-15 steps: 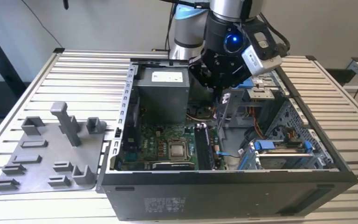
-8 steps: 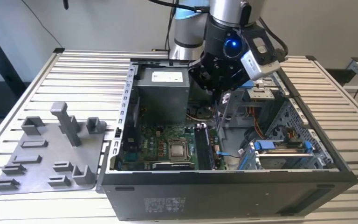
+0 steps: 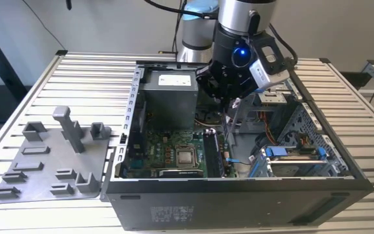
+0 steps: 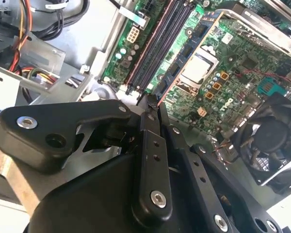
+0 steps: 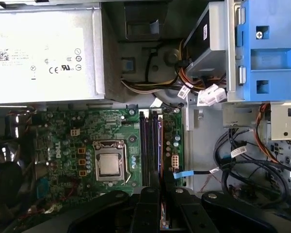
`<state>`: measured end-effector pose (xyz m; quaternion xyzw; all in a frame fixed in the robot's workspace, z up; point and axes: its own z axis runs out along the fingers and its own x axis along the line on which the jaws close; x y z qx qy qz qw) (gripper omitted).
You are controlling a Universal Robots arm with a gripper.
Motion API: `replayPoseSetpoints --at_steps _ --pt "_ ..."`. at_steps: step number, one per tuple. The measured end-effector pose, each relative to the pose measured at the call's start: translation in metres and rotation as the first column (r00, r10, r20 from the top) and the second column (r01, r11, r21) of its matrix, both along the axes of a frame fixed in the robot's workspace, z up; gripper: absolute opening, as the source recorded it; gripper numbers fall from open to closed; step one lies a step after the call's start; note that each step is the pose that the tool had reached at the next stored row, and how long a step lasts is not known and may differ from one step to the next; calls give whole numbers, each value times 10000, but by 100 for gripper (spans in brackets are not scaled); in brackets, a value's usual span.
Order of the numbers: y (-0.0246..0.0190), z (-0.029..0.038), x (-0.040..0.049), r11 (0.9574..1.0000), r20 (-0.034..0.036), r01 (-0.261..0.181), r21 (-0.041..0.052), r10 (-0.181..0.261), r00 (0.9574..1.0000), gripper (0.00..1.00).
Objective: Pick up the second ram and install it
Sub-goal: 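Insert the second ram into the second slot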
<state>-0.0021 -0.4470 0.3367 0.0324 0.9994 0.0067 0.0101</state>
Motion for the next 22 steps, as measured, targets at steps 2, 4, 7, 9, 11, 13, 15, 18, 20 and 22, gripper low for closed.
replayPoseSetpoints --at_steps 2,4,7,9,11,13,15,18,20,22 --pt "0 -25 0 10000 -16 1 3 -1 10000 14" --pt "0 -47 0 10000 -60 -5 3 5 10000 14" --pt "2 -99 0 10000 -67 -11 4 11 10000 14" --pt "2 -133 0 10000 -67 -21 3 21 10000 14" --pt "2 -149 0 10000 -67 -29 3 29 10000 14" --pt "2 -151 0 10000 -68 -34 1 34 10000 14" --pt "2 -152 0 10000 -68 -37 1 37 10000 14" --pt "2 -174 0 10000 -67 -40 5 40 10000 14" --pt "2 -199 0 10000 -81 -68 3 68 9999 14" --pt "2 -228 2 10000 -114 -93 4 93 9999 14"
